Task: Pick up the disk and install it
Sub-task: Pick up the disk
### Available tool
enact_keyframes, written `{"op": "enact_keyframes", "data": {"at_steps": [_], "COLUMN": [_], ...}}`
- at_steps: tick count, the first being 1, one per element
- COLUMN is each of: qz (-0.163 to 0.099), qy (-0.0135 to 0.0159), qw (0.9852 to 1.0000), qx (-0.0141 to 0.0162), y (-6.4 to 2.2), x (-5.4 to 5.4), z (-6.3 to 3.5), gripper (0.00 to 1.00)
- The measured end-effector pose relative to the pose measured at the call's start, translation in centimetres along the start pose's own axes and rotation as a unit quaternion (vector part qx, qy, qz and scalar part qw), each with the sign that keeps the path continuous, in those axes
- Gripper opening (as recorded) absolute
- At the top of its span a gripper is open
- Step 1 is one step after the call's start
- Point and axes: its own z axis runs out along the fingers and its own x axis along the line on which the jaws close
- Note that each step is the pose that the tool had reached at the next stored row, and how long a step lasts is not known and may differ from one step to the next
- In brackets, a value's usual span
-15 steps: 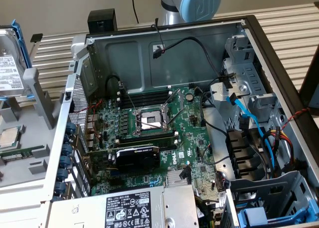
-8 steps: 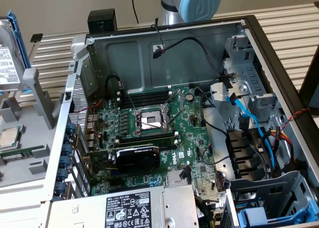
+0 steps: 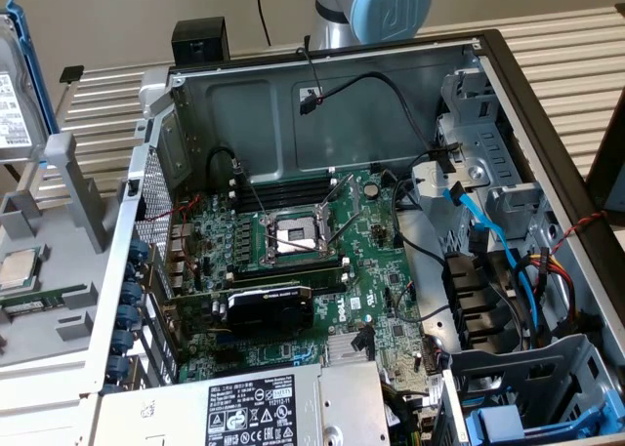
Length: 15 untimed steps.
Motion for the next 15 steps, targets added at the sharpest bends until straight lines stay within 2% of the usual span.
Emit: {"op": "enact_keyframes", "data": {"at_steps": [4, 11, 15], "qz": [0.000, 0.001, 0.002], "qy": [0.0005, 0.0005, 0.0006], "qw": [1.0000, 0.9999, 0.9999], "qx": [0.0028, 0.0107, 0.0140], "y": [0.12, 0.25, 0.23], "x": [0.0, -0.1, -0.1], "z": [-1.19, -3.34, -4.27], "gripper": [0.37, 0.37, 0.37]}}
